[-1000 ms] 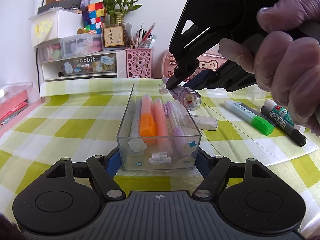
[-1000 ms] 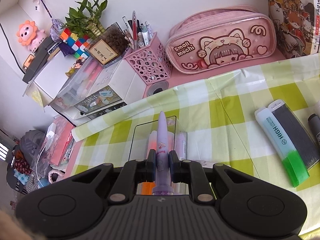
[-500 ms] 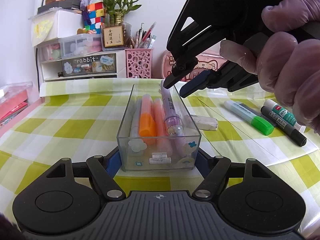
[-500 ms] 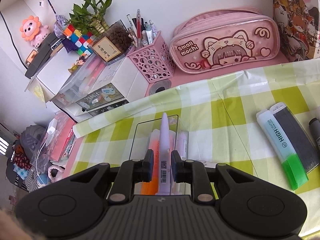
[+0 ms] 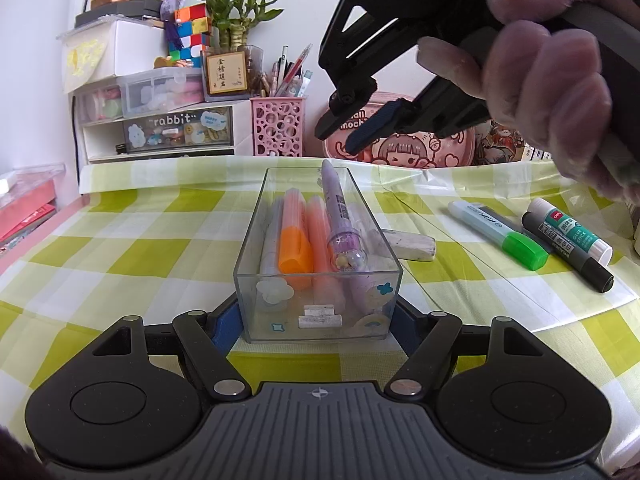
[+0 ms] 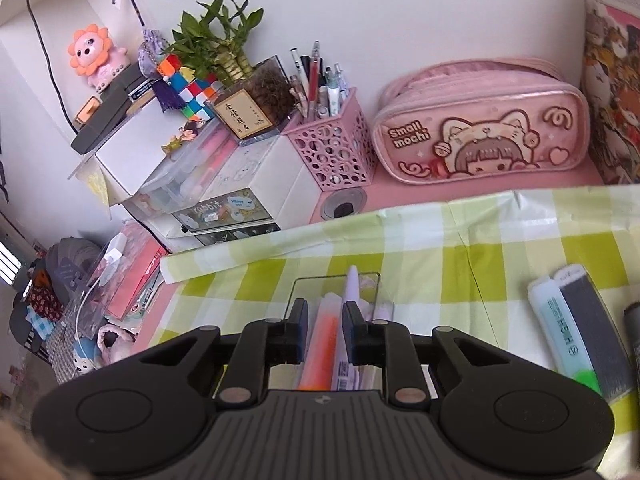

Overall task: Organize stationery
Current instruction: 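Lower the ball-top pen into the clear box and open the right tool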

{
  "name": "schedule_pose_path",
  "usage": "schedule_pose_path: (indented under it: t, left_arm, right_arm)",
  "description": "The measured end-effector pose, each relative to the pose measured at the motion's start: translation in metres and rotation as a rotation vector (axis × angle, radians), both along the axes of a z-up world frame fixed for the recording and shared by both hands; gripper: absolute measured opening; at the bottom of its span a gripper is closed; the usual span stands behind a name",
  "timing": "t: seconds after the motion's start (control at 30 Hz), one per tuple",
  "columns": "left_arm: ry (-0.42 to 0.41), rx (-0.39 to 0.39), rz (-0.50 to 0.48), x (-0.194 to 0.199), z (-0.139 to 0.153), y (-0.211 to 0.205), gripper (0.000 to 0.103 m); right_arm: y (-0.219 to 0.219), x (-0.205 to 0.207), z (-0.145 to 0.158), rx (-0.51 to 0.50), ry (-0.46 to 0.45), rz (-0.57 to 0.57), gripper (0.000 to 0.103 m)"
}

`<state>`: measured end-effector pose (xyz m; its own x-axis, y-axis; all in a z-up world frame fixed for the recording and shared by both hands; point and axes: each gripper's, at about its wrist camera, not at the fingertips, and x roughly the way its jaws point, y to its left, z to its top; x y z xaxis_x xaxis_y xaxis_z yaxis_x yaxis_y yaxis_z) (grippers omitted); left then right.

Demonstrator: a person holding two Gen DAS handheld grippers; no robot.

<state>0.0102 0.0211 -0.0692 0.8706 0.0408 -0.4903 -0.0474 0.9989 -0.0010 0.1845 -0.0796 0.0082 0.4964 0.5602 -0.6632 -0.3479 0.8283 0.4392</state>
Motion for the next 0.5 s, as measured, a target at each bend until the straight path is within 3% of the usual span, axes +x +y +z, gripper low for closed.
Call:
schedule_pose_path:
  t: [0.23,0.5]
  left_arm:
    - [-0.001,-0.003,0.0,0.0,0.0,0.0,0.073]
    - [-0.002,-0.006,-0.001,0.0,0.0,0.001,0.073]
  right_arm:
    - [0.017,0.011,-0.016,-0.104,0.025,0.012,0.022]
    - [0.026,0.003,-0.022,-0.161,0.044,0.041,0.02]
